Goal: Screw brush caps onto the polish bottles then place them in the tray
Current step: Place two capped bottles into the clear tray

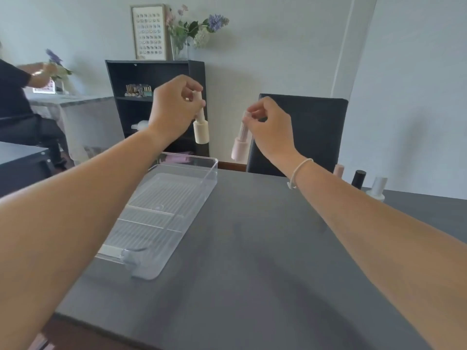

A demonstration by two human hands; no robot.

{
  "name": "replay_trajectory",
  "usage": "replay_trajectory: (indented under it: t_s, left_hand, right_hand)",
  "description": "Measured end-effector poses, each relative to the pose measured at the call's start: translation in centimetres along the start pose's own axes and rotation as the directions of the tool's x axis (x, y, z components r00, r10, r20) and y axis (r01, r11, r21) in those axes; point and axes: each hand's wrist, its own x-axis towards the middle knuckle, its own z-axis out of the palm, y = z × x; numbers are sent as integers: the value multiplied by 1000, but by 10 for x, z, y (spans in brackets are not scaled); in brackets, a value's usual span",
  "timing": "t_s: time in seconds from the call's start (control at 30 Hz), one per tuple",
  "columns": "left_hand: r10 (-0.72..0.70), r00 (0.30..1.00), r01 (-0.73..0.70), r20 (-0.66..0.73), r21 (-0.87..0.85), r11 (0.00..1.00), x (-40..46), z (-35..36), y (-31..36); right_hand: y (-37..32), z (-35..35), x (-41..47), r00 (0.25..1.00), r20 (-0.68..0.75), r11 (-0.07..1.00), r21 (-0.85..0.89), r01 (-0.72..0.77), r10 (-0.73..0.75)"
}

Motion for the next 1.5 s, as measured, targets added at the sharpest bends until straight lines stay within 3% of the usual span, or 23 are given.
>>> replay_trajectory:
  t_s: [0.2,0.4,0.77,1.2,1.33,1.5]
  left_hand:
    - [-110,994,108,25,48,993,-13,-23,-57]
    - [-182,980,178,82,49,983,-23,-15,-90]
    - [-219,954,225,205,-8,974,-26,20,-96]
    - [-238,938,248,252,-9,969,-30,30,-95]
    - [-206,949,202,240,41,979,-28,24,-88]
    - [-49,985,37,165,70,997,-13,20,-49]
  right_hand:
    - [-23,61,2,998,55,992,119,32,-39]
    - [-7,99,-10,982,185,999,19,47,-50]
    - [25,106,-16,970,242,988,-136,72,-37]
    - [31,104,-18,962,265,987,-132,96,-58]
    - [30,88,-18,967,252,987,-135,85,-48]
    - [33,43,-16,981,187,988,-141,69,-42]
